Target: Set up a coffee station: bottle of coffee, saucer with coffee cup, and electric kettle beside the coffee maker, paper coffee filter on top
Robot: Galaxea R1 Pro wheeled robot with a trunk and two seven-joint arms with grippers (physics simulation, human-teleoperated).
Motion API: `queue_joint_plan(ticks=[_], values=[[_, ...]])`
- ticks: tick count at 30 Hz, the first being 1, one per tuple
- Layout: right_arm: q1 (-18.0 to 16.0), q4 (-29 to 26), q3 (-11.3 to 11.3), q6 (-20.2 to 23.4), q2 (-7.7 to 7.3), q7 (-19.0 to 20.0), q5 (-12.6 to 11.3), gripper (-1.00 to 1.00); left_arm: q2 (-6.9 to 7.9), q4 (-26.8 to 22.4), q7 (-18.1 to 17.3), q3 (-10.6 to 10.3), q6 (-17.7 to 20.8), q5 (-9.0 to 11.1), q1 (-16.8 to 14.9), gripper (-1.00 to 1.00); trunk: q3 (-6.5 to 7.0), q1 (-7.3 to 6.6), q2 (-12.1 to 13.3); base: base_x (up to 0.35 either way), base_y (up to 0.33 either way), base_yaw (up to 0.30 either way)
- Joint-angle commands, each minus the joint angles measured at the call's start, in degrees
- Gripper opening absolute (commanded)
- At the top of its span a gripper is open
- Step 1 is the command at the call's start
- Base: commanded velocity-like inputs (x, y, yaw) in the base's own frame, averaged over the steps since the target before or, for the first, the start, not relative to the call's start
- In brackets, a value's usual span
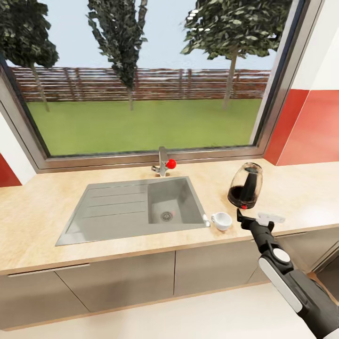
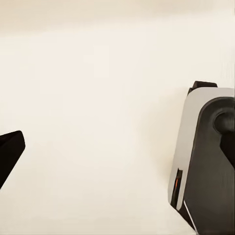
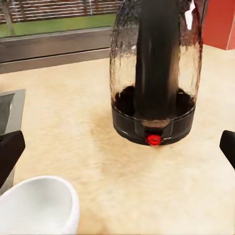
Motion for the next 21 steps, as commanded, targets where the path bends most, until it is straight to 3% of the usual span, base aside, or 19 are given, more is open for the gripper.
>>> queue_joint_plan(ticks=[1, 15, 21], values=[[-0.1, -0.1, 0.2, -0.1, -0.04, -0.4, -0.3, 1.0, 0.0, 0.2, 0.0, 0.3, -0.2, 0.0, 0.0, 1.0, -0.12, 0.03, -0.1, 0.0, 0.0, 0.0], [-0.1, 0.6, 0.3, 0.0, 0.9, -0.6, 0.0, 1.0, -0.26, 2.4, 0.4, 0.3, 1.2, -0.1, 1.7, 1.0, -0.12, 0.03, -0.1, 0.007, 0.0, 0.0], [-0.1, 0.6, 0.3, 0.0, 0.87, -0.6, 0.0, 1.0, -0.43, 3.3, 0.4, 0.4, 1.2, 0.0, 1.7, 1.0, -0.12, 0.03, -0.1, 0.2, -0.127, 0.0]])
